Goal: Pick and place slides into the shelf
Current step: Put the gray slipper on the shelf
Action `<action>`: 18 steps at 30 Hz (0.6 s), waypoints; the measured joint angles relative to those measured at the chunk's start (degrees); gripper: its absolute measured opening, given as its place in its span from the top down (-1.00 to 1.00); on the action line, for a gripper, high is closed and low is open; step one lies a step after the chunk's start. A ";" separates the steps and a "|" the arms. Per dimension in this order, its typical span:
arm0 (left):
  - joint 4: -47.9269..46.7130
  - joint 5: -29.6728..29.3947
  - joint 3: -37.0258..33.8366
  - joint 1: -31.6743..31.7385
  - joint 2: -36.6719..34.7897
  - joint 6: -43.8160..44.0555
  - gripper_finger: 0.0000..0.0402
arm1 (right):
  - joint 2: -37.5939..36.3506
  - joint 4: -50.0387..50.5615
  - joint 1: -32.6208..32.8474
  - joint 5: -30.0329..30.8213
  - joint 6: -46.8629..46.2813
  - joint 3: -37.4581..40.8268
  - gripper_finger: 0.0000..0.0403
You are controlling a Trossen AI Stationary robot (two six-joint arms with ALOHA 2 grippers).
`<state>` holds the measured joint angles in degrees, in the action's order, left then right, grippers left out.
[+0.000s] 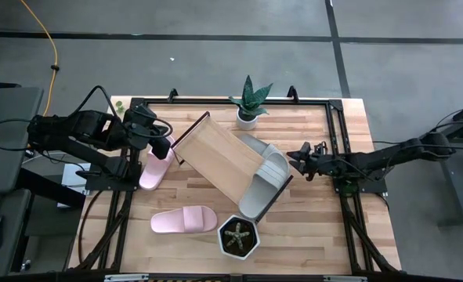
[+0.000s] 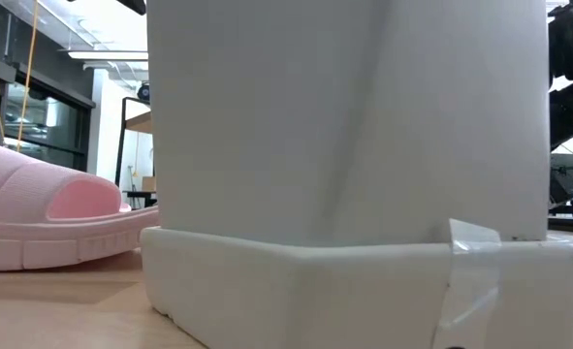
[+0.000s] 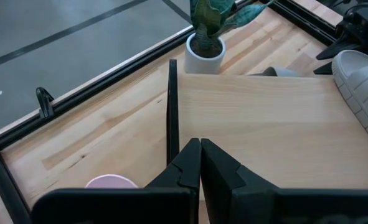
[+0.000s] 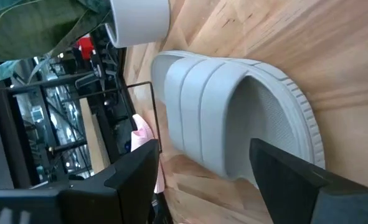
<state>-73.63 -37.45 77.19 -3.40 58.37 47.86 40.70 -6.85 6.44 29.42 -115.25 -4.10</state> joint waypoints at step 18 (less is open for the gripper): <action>-0.30 0.02 0.00 0.00 0.02 0.00 1.00 | 15.99 -14.62 -0.41 -1.36 -1.45 0.02 -0.19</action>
<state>-73.93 -37.43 77.19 -3.40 58.39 47.86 56.69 -21.48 6.03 28.07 -116.70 -4.08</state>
